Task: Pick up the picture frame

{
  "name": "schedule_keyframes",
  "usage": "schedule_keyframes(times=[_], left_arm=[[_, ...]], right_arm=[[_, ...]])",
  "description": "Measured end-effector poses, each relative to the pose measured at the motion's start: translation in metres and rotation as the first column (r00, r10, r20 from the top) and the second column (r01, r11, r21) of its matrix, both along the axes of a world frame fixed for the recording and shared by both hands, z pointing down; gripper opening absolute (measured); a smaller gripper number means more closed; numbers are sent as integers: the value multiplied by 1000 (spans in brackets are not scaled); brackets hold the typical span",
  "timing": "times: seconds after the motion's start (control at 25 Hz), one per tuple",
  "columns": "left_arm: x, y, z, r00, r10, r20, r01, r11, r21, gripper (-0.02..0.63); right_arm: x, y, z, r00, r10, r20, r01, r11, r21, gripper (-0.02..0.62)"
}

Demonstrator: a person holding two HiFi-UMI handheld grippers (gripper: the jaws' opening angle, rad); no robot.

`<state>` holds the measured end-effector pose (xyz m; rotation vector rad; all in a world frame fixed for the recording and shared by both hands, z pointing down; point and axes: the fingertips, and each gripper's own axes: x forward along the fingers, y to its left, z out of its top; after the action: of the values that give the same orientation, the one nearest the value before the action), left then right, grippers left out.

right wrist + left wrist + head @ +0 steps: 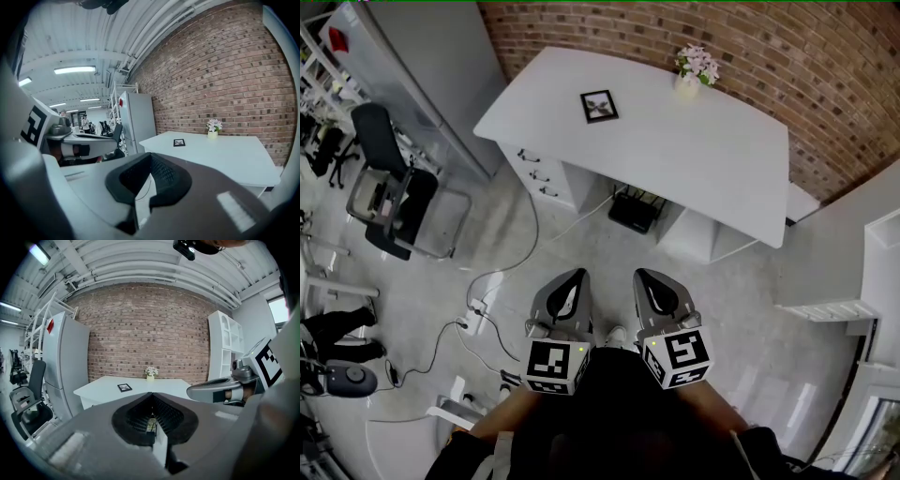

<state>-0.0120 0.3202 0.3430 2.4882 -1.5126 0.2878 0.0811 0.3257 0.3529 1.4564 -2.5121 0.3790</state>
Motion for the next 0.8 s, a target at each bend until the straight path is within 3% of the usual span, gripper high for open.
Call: schedule_keyframes(times=[0.4, 0.8], left_arm=[[7, -46, 10, 999, 50, -14, -50, 999, -11, -3], [0, -125, 15, 995, 93, -28, -94, 995, -15, -3]], right_arm=[[5, -38, 10, 999, 41, -30, -41, 999, -17, 2], [-3, -113, 19, 995, 85, -55, -88, 995, -42, 2]])
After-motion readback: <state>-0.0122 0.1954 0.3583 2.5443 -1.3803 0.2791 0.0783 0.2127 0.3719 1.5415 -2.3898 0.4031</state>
